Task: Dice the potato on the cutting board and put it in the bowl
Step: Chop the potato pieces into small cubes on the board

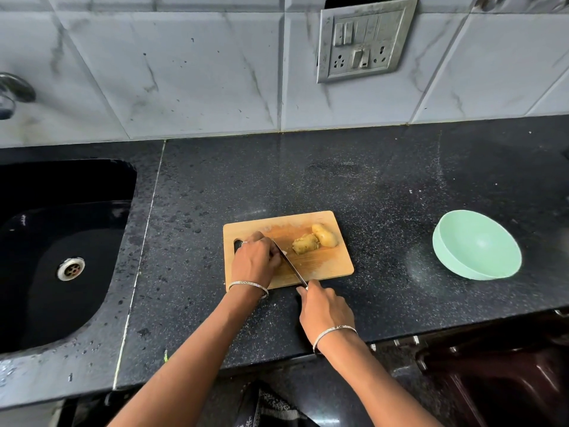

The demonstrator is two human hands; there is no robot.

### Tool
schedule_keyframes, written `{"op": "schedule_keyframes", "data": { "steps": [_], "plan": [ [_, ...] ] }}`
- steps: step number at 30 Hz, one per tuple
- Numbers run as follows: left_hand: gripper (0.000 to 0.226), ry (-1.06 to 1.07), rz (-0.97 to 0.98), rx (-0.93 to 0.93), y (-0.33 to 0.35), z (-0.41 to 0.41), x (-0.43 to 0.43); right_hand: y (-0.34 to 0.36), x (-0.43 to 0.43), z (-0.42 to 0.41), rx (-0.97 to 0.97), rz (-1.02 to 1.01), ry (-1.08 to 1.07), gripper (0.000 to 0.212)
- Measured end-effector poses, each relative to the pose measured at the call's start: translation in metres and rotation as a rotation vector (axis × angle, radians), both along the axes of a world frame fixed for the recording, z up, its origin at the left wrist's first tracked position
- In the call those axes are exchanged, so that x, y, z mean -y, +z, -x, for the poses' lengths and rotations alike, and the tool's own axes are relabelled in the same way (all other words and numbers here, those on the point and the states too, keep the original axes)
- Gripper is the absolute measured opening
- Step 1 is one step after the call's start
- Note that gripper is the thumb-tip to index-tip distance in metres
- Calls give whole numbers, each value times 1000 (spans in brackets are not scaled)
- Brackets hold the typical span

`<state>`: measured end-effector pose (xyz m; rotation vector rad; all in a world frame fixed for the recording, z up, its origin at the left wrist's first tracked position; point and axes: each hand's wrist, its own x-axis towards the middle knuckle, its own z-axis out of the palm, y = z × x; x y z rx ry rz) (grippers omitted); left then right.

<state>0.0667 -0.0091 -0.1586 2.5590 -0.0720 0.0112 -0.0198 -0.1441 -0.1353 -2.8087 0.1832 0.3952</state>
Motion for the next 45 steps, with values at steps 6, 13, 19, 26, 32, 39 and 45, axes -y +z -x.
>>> {"op": "schedule_keyframes", "data": {
  "steps": [6, 13, 19, 26, 32, 39, 45],
  "plan": [
    [7, 14, -12, 4, 3, 3, 4, -6, -2, -5, -38, -3, -31, 37],
    [6, 86, 10, 24, 2, 9, -2, -7, -2, 1, 19, -8, 41, 37],
    [7, 146, 69, -50, 10, 7, -20, 0, 3, 2, 69, -69, -18, 39],
    [17, 234, 334, -73, 14, 10, -25, -4, -3, 7, 13, -80, -34, 38],
    [6, 265, 311, -45, 12, 7, -30, 3, -14, 8, 15, -146, -7, 39],
    [25, 175, 235, -80, 9, 4, -30, -1, -5, -7, -32, -301, -32, 43],
    [18, 98, 79, 48, 10, 6, -17, -3, 18, -16, 63, -335, -110, 42]
  ]
}}
